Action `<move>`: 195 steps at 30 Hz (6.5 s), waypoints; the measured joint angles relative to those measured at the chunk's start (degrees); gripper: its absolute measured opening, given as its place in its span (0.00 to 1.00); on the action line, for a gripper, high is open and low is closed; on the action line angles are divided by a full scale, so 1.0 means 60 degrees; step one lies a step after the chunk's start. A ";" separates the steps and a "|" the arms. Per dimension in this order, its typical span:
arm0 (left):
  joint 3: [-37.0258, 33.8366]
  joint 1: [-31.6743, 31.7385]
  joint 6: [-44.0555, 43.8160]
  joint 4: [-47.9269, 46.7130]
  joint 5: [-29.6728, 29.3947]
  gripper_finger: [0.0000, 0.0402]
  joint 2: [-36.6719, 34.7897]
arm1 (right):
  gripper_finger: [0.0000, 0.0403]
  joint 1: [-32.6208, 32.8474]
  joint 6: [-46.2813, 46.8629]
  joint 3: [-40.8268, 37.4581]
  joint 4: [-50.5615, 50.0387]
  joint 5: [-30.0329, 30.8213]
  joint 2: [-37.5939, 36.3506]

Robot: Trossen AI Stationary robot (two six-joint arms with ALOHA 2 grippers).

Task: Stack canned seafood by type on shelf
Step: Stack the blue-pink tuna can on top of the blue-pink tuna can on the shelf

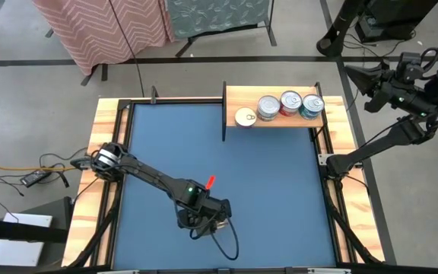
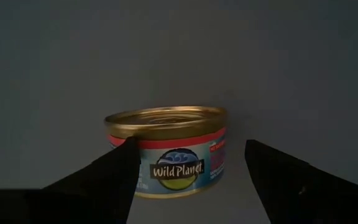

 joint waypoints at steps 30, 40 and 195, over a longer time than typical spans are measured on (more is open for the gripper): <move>-0.0060 0.0115 0.0546 0.0998 -0.1289 0.73 0.0043 | 0.02 0.0010 -0.0106 -0.0007 -0.0270 -0.0484 0.0371; 0.0045 0.0292 0.1612 0.1032 -0.1519 0.73 0.0043 | 0.02 0.0010 -0.0044 -0.0006 -0.0277 -0.0484 0.0371; 0.2832 -0.0645 -1.0428 -0.2098 -1.0545 0.78 -0.6757 | 0.15 -0.2425 0.0421 -0.7368 0.3947 -1.7049 0.5509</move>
